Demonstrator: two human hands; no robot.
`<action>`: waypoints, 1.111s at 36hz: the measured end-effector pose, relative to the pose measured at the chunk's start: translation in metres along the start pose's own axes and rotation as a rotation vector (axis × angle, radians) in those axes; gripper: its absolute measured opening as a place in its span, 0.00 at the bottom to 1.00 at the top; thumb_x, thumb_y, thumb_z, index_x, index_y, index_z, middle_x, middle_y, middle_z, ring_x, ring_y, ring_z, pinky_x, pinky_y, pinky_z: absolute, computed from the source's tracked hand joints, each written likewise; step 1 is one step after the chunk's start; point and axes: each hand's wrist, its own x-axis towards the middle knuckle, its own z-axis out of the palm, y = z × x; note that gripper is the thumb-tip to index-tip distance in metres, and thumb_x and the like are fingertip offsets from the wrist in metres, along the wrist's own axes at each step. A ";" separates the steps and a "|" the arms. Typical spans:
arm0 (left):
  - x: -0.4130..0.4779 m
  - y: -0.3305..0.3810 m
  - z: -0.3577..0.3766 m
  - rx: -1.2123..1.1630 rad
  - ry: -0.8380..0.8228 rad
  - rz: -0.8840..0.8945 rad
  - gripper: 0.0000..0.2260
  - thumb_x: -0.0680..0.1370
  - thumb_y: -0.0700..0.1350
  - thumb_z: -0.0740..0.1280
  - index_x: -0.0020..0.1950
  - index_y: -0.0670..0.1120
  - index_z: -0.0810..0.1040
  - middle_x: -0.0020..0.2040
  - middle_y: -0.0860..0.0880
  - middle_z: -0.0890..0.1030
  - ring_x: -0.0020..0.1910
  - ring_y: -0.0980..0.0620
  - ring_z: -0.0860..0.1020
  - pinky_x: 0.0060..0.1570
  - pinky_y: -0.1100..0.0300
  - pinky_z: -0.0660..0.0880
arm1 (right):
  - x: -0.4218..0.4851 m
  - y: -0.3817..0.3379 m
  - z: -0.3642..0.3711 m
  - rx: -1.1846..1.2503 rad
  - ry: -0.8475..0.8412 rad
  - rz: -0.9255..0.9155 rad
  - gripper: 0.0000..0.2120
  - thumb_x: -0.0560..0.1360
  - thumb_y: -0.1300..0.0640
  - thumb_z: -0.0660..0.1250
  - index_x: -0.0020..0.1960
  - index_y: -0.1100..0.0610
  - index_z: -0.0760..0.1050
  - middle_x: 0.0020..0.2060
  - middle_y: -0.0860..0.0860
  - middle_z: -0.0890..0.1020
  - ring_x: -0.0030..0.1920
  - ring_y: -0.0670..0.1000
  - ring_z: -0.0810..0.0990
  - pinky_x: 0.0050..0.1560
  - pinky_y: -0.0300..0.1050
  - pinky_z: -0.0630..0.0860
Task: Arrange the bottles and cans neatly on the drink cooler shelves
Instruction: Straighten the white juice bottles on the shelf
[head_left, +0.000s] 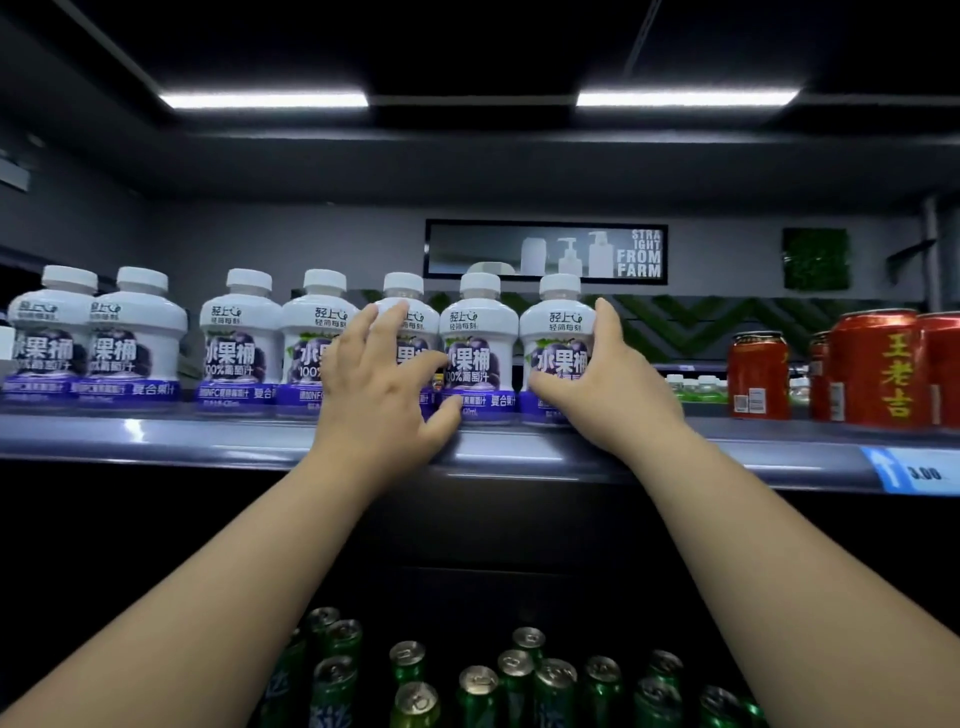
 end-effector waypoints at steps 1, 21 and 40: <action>0.000 -0.001 0.000 -0.004 -0.001 0.013 0.25 0.71 0.64 0.57 0.59 0.53 0.82 0.75 0.42 0.65 0.76 0.39 0.58 0.70 0.39 0.59 | -0.002 -0.001 0.001 -0.036 0.017 -0.010 0.49 0.71 0.34 0.67 0.80 0.49 0.43 0.63 0.53 0.78 0.59 0.59 0.78 0.53 0.54 0.76; -0.047 -0.023 -0.017 -0.009 -0.088 -0.044 0.28 0.74 0.60 0.56 0.70 0.50 0.75 0.73 0.41 0.69 0.71 0.38 0.66 0.69 0.41 0.65 | -0.061 -0.011 0.017 -0.202 0.075 -0.256 0.46 0.74 0.33 0.63 0.81 0.46 0.41 0.81 0.53 0.46 0.80 0.55 0.44 0.78 0.54 0.42; -0.058 -0.181 -0.068 -0.015 -0.084 -0.042 0.27 0.73 0.60 0.56 0.66 0.49 0.76 0.68 0.42 0.73 0.67 0.40 0.70 0.63 0.43 0.69 | -0.091 -0.181 0.109 0.043 -0.029 -0.410 0.35 0.76 0.45 0.68 0.79 0.48 0.59 0.79 0.51 0.59 0.78 0.53 0.53 0.77 0.48 0.49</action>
